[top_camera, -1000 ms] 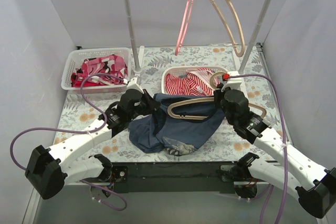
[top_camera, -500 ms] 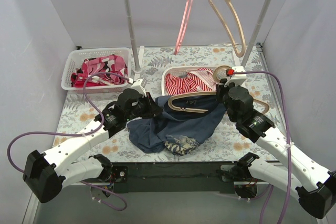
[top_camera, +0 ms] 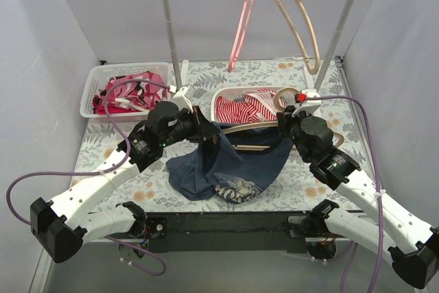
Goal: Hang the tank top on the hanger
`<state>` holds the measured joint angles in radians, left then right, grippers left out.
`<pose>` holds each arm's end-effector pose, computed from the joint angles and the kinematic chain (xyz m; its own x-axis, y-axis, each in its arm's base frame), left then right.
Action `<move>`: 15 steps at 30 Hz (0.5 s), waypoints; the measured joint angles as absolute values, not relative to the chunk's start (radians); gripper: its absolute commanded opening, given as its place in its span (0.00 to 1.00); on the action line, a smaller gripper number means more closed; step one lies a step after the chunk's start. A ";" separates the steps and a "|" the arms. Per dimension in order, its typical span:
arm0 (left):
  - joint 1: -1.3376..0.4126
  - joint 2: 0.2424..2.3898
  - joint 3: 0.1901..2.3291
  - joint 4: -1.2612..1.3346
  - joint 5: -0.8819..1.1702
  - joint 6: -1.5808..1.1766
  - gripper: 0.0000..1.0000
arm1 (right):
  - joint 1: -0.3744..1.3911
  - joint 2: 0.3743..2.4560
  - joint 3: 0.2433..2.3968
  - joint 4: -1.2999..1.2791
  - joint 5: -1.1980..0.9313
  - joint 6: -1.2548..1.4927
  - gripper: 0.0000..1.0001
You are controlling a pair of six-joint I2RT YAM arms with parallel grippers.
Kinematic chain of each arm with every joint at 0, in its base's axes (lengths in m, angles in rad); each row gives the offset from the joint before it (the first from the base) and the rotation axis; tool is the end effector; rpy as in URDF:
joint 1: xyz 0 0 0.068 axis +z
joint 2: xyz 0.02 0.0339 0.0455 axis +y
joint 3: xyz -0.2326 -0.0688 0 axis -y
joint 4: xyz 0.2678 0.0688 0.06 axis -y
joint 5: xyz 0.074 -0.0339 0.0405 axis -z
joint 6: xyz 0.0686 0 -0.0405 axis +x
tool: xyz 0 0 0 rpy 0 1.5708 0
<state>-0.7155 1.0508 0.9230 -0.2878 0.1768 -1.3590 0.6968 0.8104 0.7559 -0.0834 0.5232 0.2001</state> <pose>0.2239 -0.2106 0.2836 -0.8141 -0.5675 -0.1229 -0.1366 0.3929 -0.9094 0.2233 0.1422 0.3090 -0.1384 0.1087 -0.9844 -0.1519 0.9799 0.1296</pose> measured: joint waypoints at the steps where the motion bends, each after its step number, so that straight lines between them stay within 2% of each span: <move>1: -0.715 1.055 0.947 -0.286 0.181 -1.357 0.00 | 0.702 0.805 0.748 -0.078 0.513 0.207 0.01; 6: -0.715 1.068 1.039 -0.286 0.204 -1.356 0.00 | 0.736 0.802 0.712 -0.043 0.463 0.236 0.01; 9: -0.715 1.074 1.070 -0.286 0.209 -1.350 0.04 | 0.750 0.811 0.704 -0.028 0.436 0.257 0.01; 13: -0.715 1.062 1.070 -0.285 0.207 -1.339 0.17 | 0.756 0.822 0.704 -0.007 0.403 0.285 0.01; 14: -0.715 1.055 1.064 -0.285 0.202 -1.337 0.31 | 0.757 0.822 0.704 -0.004 0.400 0.289 0.01; 15: -0.714 1.044 1.055 -0.288 0.195 -1.333 0.39 | 0.757 0.822 0.704 -0.003 0.400 0.296 0.01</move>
